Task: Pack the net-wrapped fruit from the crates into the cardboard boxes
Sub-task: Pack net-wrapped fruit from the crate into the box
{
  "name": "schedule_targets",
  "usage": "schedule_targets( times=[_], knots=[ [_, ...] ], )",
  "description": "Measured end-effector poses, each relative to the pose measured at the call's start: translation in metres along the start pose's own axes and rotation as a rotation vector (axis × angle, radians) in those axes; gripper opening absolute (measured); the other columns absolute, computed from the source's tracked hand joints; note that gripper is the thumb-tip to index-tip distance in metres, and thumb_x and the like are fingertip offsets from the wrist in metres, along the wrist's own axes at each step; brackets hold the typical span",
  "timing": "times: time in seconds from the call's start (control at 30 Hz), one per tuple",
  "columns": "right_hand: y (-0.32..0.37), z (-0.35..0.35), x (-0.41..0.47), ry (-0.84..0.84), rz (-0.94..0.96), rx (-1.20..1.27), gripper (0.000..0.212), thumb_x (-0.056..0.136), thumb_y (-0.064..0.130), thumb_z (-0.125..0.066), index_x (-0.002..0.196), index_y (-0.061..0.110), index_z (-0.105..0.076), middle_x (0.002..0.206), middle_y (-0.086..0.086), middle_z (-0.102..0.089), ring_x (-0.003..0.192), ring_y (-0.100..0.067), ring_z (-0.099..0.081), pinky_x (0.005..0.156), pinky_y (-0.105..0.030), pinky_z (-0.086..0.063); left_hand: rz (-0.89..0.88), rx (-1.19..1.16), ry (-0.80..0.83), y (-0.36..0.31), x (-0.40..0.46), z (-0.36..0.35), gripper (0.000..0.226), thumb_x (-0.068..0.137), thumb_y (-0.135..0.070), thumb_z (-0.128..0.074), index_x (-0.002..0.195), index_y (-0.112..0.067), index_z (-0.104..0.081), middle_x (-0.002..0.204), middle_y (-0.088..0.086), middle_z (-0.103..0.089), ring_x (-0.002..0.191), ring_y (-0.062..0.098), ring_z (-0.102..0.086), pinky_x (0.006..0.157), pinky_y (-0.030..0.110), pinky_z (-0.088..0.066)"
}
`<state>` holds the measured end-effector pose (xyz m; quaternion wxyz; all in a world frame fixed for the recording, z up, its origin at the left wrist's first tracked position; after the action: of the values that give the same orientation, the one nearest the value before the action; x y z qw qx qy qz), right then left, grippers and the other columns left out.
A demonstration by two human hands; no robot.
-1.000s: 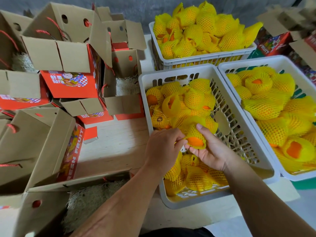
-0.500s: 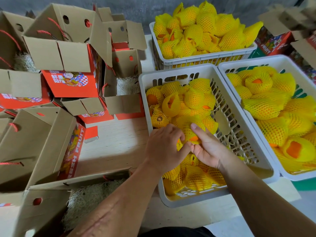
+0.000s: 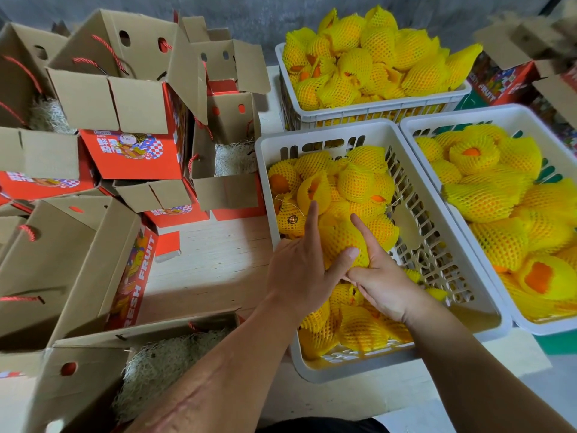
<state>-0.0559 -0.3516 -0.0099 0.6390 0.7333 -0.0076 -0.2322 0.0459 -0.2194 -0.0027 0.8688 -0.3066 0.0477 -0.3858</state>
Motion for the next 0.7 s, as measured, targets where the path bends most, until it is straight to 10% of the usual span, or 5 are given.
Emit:
schedule_targets(
  times=[0.07, 0.17, 0.33, 0.5, 0.7],
  knots=[
    [0.006, -0.005, -0.004, -0.065, 0.062, -0.175, 0.084, 0.101, 0.003, -0.058, 0.161, 0.040, -0.013, 0.137, 0.030, -0.051, 0.101, 0.020, -0.059, 0.083, -0.009, -0.050, -0.009, 0.001, -0.012, 0.000, -0.001, -0.001, 0.109, 0.088, -0.086, -0.041, 0.164, -0.020, 0.002, 0.126, 0.001, -0.071, 0.102, 0.020, -0.069, 0.092, 0.041, -0.051],
    [0.011, -0.016, -0.004, -0.038, 0.101, -0.296, 0.092, 0.101, 0.004, -0.058, 0.160, 0.041, 0.002, 0.143, -0.004, -0.057, 0.107, -0.027, -0.069, 0.087, -0.045, -0.058, 0.018, -0.067, -0.041, 0.003, -0.003, 0.000, 0.111, 0.079, -0.083, -0.057, 0.162, -0.026, -0.009, 0.146, 0.001, -0.058, 0.114, 0.028, -0.065, 0.092, 0.040, -0.051],
    [0.027, 0.024, 0.009, 0.234, -0.053, -0.610, 0.118, 0.088, 0.003, -0.070, 0.154, 0.056, 0.013, 0.094, 0.020, -0.063, 0.069, -0.011, -0.065, 0.057, -0.026, -0.050, 0.028, -0.152, -0.088, 0.007, -0.003, -0.002, 0.094, 0.074, -0.062, -0.078, 0.148, -0.026, -0.032, 0.136, -0.006, -0.053, 0.114, 0.020, -0.061, 0.083, 0.031, -0.047],
    [0.047, 0.035, 0.090, -0.211, 0.021, -0.907, 0.085, 0.091, 0.022, -0.072, 0.159, 0.026, -0.021, 0.146, -0.010, -0.053, 0.115, -0.028, -0.062, 0.086, -0.036, -0.051, 0.039, -0.207, -0.118, 0.008, -0.003, -0.001, 0.093, 0.073, -0.062, -0.079, 0.145, -0.026, -0.034, 0.134, -0.009, -0.049, 0.115, 0.013, -0.057, 0.082, 0.023, -0.048],
    [0.029, -0.009, 0.181, -0.115, -0.077, -1.133, 0.057, 0.109, 0.024, -0.039, 0.159, 0.007, -0.019, 0.163, -0.019, -0.027, 0.152, -0.034, -0.021, 0.121, -0.049, -0.015, 0.073, -0.278, -0.120, 0.008, -0.004, 0.003, 0.098, 0.074, -0.069, -0.075, 0.151, -0.031, -0.028, 0.145, -0.012, -0.047, 0.125, 0.010, -0.055, 0.090, 0.016, -0.047]
  ],
)
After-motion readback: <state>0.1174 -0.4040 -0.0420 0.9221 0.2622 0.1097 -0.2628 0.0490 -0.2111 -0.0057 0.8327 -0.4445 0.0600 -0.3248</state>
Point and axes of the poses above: each hand's wrist, its own x-axis towards the middle knuckle, its own z-axis out of the back of the hand, y = z × x, the point moved 1 cm from there along x, towards the middle knuckle
